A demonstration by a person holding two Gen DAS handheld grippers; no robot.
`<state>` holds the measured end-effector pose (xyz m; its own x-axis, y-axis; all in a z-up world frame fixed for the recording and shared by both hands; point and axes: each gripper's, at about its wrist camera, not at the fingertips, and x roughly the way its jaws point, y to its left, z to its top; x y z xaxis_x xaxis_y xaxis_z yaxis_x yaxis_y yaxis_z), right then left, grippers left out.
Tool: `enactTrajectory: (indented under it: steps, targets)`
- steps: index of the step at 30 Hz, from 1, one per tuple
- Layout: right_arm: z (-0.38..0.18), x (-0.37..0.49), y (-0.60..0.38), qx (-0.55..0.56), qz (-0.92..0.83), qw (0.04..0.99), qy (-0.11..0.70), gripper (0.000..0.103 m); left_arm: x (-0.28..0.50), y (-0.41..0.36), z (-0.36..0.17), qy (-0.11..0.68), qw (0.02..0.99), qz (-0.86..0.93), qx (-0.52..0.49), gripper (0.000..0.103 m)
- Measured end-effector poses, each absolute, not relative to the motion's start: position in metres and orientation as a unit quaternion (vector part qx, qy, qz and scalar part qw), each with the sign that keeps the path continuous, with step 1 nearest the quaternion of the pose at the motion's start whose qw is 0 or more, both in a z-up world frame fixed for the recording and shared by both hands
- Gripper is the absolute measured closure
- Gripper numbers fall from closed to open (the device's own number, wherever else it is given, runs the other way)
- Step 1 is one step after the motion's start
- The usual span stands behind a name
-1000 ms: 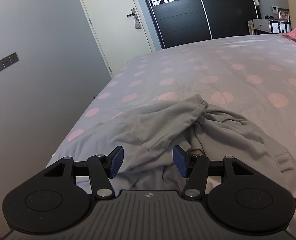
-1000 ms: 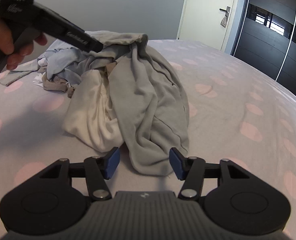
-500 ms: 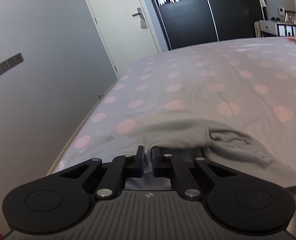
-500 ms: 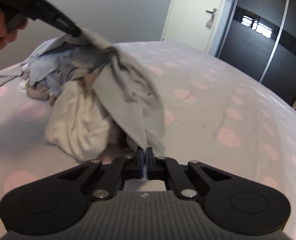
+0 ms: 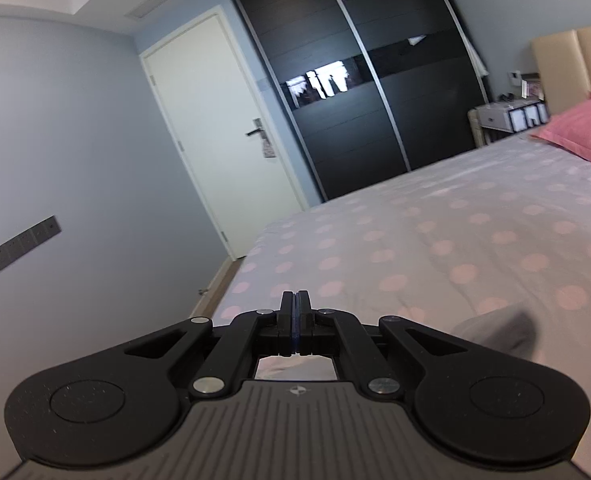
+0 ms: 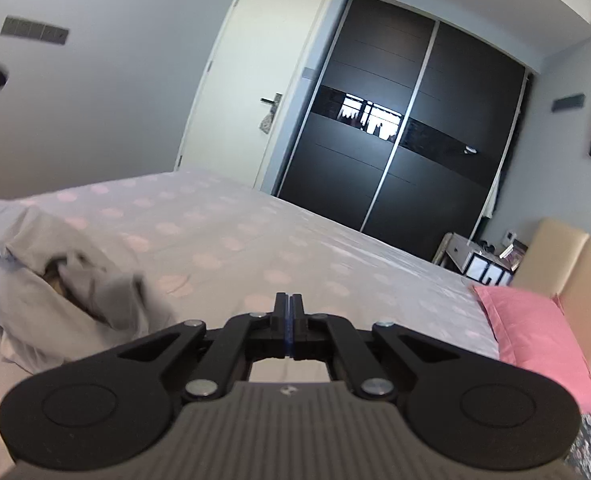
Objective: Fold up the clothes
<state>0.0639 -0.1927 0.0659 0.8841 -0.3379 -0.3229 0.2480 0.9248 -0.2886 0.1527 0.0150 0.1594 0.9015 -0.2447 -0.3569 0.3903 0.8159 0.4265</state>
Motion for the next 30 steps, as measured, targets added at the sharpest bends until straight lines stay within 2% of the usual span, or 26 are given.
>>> enactTrajectory:
  steps: [8,16,19,21,24,25,27,28,29,30]
  targets:
    - [0.046,-0.009,-0.206,-0.118,-0.109,0.959,0.234,0.103,0.109,-0.002,0.116,0.197,0.912,-0.201,0.298,0.103]
    - [0.004,-0.004,-0.178,-0.111,-0.045,0.959,0.255,0.099,0.110,0.015,0.088,0.198,0.917,-0.188,0.290,0.103]
    - [-0.006,0.010,-0.169,-0.112,-0.014,0.958,0.263,0.082,0.112,0.027,0.077,0.204,0.917,-0.193,0.282,0.103]
    - [-0.013,0.021,-0.163,-0.110,0.003,0.957,0.269,0.065,0.117,0.031,0.067,0.206,0.915,-0.191,0.290,0.103]
    - [-0.024,0.041,-0.156,-0.104,0.017,0.955,0.277,0.050,0.131,0.035,0.053,0.209,0.910,-0.187,0.304,0.103]
    - [-0.028,0.049,-0.154,-0.103,0.020,0.953,0.283,0.049,0.137,0.037,0.047,0.208,0.909,-0.183,0.310,0.100]
    - [-0.037,0.067,-0.150,-0.101,0.025,0.950,0.295,0.048,0.150,0.042,0.035,0.218,0.904,-0.182,0.320,0.082]
    - [-0.042,0.076,-0.148,-0.102,0.027,0.948,0.300,0.047,0.158,0.043,0.028,0.227,0.900,-0.185,0.324,0.066]
    - [-0.047,0.085,-0.146,-0.104,0.029,0.946,0.305,0.047,0.165,0.045,0.022,0.234,0.895,-0.189,0.328,0.056]
    - [-0.052,0.093,-0.145,-0.106,0.031,0.945,0.309,0.047,0.172,0.047,0.015,0.241,0.891,-0.194,0.333,0.055]
